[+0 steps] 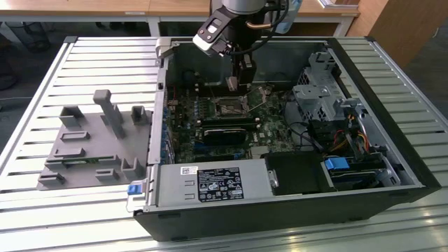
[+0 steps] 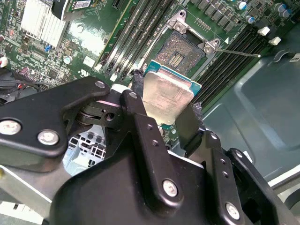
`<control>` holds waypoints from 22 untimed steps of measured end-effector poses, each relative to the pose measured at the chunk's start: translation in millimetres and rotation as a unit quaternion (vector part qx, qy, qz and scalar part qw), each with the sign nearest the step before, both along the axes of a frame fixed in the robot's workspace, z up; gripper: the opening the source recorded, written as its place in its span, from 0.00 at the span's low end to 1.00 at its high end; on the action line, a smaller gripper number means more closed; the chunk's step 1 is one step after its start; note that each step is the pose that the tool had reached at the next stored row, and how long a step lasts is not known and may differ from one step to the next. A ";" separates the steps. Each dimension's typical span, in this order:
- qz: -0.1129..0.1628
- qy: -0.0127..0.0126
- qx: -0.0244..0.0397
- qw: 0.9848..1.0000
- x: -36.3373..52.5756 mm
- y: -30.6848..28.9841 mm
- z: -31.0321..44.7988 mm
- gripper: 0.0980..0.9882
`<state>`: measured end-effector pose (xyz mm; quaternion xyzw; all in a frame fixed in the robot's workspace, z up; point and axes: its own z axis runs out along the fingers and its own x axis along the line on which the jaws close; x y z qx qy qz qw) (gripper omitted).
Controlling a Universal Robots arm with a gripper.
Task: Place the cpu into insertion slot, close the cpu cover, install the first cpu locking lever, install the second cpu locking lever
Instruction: 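Place the cpu into insertion slot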
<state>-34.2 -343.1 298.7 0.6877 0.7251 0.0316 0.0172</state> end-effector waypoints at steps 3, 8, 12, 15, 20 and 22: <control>0.000 0.000 0.000 1.000 -0.3 0.8 -1.7 0.48; -0.001 0.000 0.000 1.000 -0.4 5.0 -8.8 0.48; -0.008 0.000 0.000 1.000 -0.4 7.1 -14.8 0.48; -0.017 0.000 0.000 1.000 -0.4 8.3 -18.1 0.48; -0.028 0.000 0.000 1.000 -0.5 8.9 -24.0 0.48; -0.031 0.000 0.000 1.000 -0.5 9.2 -27.0 0.48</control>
